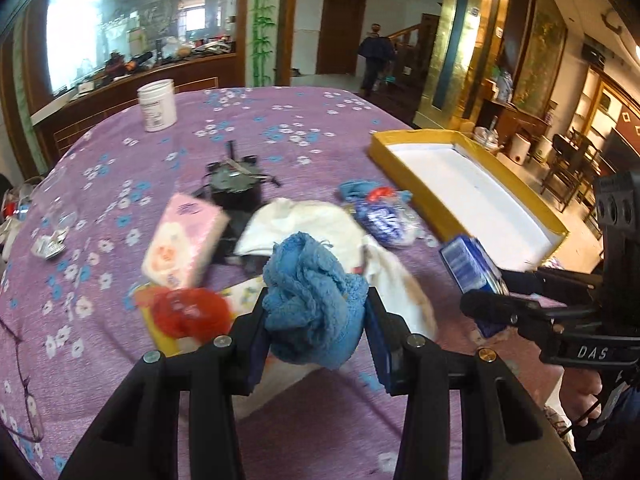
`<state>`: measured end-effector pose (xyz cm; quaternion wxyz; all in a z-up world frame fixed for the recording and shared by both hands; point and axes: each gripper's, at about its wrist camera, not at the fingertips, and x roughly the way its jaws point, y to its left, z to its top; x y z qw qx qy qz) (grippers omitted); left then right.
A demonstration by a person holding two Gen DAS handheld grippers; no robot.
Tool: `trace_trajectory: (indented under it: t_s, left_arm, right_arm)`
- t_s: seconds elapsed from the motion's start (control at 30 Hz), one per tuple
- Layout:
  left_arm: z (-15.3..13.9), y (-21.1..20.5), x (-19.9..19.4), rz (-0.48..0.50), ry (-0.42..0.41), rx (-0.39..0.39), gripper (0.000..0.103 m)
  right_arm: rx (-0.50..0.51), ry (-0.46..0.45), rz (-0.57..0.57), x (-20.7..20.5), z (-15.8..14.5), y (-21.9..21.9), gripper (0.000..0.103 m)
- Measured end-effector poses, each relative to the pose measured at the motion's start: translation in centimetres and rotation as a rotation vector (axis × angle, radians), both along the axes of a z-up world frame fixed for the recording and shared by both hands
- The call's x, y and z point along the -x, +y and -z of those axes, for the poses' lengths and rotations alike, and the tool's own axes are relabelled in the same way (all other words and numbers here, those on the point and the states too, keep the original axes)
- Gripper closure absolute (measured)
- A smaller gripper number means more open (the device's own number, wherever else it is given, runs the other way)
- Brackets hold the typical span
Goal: Organize soft objects
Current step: 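Grasp the blue Vinda tissue pack with the right gripper while the left holds the cloth, then place the blue cloth and tissue pack into the empty tray, opening both grippers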
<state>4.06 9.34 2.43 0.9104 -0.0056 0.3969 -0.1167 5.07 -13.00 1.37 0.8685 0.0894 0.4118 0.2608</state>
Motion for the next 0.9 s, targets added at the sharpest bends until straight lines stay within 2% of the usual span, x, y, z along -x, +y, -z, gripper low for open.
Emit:
trace_trajectory:
  t_s: [0.23, 0.43, 0.5, 0.63, 0.7, 0.8, 0.9]
  left_arm:
    - [-1.0, -4.2, -1.3, 0.068, -0.003, -0.011, 0.061]
    - [-1.5, -7.0, -1.9, 0.114, -0.015, -0.011, 0.061]
    - [-1.4, -7.4, -1.8, 0.122, -0.014, -0.017, 0.061]
    - [-1.0, -7.0, -1.8, 0.114, -0.001, -0.022, 0.061]
    - [-0.9, -6.4, -2.1, 0.103, 0.006, -0.015, 0.061]
    - [-0.8, -6.1, -2.3, 0.096, 0.012, -0.008, 0.061]
    - [-0.9, -6.3, -2.4, 0.1, 0.014, -0.014, 0.061]
  right_arm:
    - [0.022, -0.037, 0.123, -1.7, -1.1, -4.6, 0.045]
    - [0.115, 0.026, 0.238, -5.5, 1.8, -7.1, 0.046]
    - [0.102, 0.071, 0.219, -5.7, 2.9, -7.2, 0.046]
    - [0.105, 0.082, 0.191, -4.4, 3.3, -6.0, 0.046]
    - [0.074, 0.097, 0.14, -3.8, 3.2, -4.9, 0.046]
    - [0.079, 0.073, 0.118, -3.1, 2.4, -4.2, 0.046]
    - [0.076, 0.03, 0.141, -3.3, 0.6, -5.4, 0.046]
